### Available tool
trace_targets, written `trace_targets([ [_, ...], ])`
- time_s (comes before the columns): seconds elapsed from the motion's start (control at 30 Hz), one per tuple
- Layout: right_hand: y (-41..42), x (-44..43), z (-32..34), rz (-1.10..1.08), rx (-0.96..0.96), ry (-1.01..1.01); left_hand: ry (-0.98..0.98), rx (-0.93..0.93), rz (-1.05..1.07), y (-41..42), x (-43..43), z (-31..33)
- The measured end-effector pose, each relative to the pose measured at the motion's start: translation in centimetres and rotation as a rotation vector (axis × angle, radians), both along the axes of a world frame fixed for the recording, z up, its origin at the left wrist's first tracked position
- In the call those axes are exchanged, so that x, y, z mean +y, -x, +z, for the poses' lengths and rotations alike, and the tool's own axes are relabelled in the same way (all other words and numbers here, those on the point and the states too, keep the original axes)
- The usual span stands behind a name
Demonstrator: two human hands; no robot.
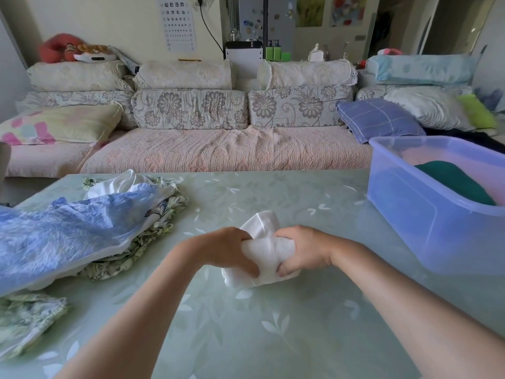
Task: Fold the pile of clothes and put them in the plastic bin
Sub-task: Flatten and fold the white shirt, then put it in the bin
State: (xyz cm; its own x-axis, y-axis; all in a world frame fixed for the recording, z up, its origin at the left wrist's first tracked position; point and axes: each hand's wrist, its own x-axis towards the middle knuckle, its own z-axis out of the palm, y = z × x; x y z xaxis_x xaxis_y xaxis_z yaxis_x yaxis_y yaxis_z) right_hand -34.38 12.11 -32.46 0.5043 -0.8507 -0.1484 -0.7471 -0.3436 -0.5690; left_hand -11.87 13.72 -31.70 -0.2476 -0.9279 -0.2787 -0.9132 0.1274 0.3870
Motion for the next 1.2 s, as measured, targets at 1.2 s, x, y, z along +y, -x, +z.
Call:
trace_targets([
  [1.2,-4.6,-8.3,-2.6,-0.269,-0.065,0.186,0.3,0.643,0.542,0.7,-5.7,-5.4],
])
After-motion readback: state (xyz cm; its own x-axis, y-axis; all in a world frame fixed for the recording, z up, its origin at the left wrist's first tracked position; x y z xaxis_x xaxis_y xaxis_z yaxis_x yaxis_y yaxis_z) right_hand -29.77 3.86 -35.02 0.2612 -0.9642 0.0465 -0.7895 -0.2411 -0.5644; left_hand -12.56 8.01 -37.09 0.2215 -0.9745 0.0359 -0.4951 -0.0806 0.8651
